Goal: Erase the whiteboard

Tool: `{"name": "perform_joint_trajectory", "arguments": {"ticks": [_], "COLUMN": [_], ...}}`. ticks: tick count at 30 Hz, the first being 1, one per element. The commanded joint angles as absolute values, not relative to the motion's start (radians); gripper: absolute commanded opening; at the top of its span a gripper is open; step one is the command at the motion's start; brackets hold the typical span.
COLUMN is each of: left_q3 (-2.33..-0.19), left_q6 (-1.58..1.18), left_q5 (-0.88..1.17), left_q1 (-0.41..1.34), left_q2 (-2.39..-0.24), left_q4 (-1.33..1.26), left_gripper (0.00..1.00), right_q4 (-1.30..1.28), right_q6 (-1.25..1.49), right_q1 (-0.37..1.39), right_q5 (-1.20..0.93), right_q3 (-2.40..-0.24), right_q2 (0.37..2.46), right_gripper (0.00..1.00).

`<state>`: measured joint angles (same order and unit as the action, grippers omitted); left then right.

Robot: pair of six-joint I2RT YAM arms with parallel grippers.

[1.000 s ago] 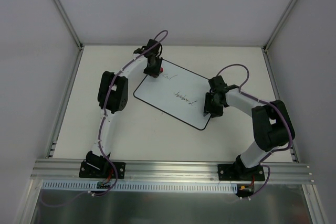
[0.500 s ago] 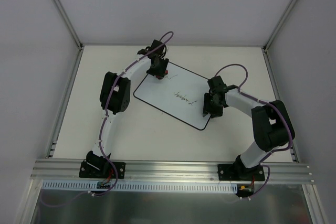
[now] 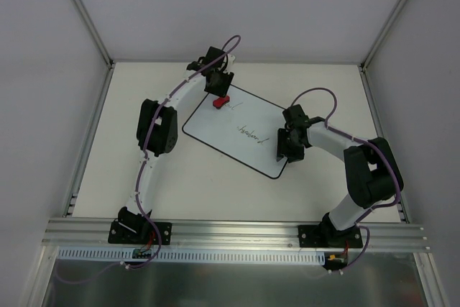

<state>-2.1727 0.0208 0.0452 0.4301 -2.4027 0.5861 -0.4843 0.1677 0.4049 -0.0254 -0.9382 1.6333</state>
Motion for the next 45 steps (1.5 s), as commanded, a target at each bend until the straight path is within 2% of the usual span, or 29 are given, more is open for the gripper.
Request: {"name": "perform_joint_trajectory", "arguments": {"ticks": [1,9,14,17,18,22,25,38,45], "left_q3": [-2.198,-2.204,-2.203,-2.203,-2.203,-2.209,-2.201,-2.148,-2.146], "left_q6": [0.061,0.069,0.071,0.068,0.067,0.058,0.045,0.005,-0.109], "left_q5": [0.094,0.089,0.094,0.097,0.101,0.144,0.167,0.153,0.035], "left_q1": [0.420,0.410,0.408,0.408,0.408,0.407,0.414,0.569,0.520], "left_q2": [-2.422,-2.451,-2.465,-2.470,-2.471,-2.483,-2.496,-2.490,-2.476], "left_q4": [0.586,0.584,0.584,0.584,0.584,0.586,0.586,0.588,0.588], "left_gripper": [0.43,0.48,0.47,0.40,0.32,0.15,0.10,0.07,0.05], "right_q4": [-0.531,-0.532,-0.532,-0.531,-0.532,-0.532,-0.529,-0.528,-0.526], "right_q6": [0.169,0.167,0.166,0.163,0.163,0.163,0.163,0.164,0.158], "right_q1": [0.423,0.423,0.425,0.425,0.425,0.426,0.426,0.428,0.428], "right_q5": [-0.080,-0.086,-0.086,-0.086,-0.086,-0.083,-0.081,-0.072,-0.067], "right_q3": [-0.927,-0.928,-0.923,-0.920,-0.920,-0.917,-0.914,-0.905,-0.903], "right_q2": [1.611,1.614,1.614,1.609,1.608,1.603,1.598,1.594,1.594], "right_gripper": [0.49,0.50,0.51,0.50,0.51,0.51,0.51,0.51,0.51]}}
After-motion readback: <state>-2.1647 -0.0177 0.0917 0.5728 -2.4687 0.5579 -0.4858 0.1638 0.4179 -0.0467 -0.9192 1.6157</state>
